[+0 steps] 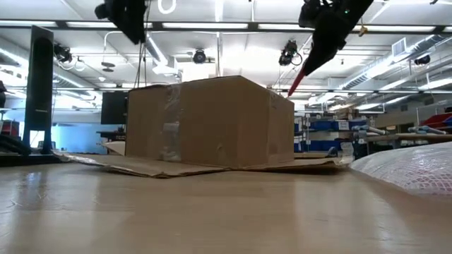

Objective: Unpack boxes
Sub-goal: Break down cardboard box until it is fully flat

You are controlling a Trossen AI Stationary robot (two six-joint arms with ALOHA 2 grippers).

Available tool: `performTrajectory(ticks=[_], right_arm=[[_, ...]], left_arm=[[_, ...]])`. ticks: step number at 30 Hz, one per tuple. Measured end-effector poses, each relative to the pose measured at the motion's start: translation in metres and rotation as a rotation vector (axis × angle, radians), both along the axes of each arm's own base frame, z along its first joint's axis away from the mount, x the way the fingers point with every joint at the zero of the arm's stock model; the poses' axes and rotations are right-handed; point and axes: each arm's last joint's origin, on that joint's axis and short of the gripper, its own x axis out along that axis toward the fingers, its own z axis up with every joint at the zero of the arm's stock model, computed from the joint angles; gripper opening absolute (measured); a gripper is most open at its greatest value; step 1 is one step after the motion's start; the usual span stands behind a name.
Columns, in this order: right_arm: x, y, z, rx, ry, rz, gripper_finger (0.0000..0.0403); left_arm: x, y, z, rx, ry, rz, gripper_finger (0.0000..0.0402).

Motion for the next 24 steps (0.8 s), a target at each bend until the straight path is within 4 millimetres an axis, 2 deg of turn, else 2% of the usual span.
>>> performTrajectory(ticks=[5,11,17,24], right_arm=[[0.002,0.001,-0.001,0.043,-0.013,-0.017,0.0132],[0.002,0.001,-0.002,0.062,-0.011,-0.045,0.0132],[0.002,0.000,-0.002,0.039,-0.005,-0.068,0.0132],[0.000,-0.005,-0.002,-0.004,0.013,-0.066,0.0132]], left_arm=[[0.002,0.025,-0.031,0.028,0.101,0.027,0.0156],[0.003,0.037,-0.080,-0.125,0.147,0.020,0.0156],[0.009,0.018,-0.103,-0.426,0.070,-0.054,0.0156],[0.024,-0.019,-0.104,-0.651,-0.048,-0.037,0.0156]])
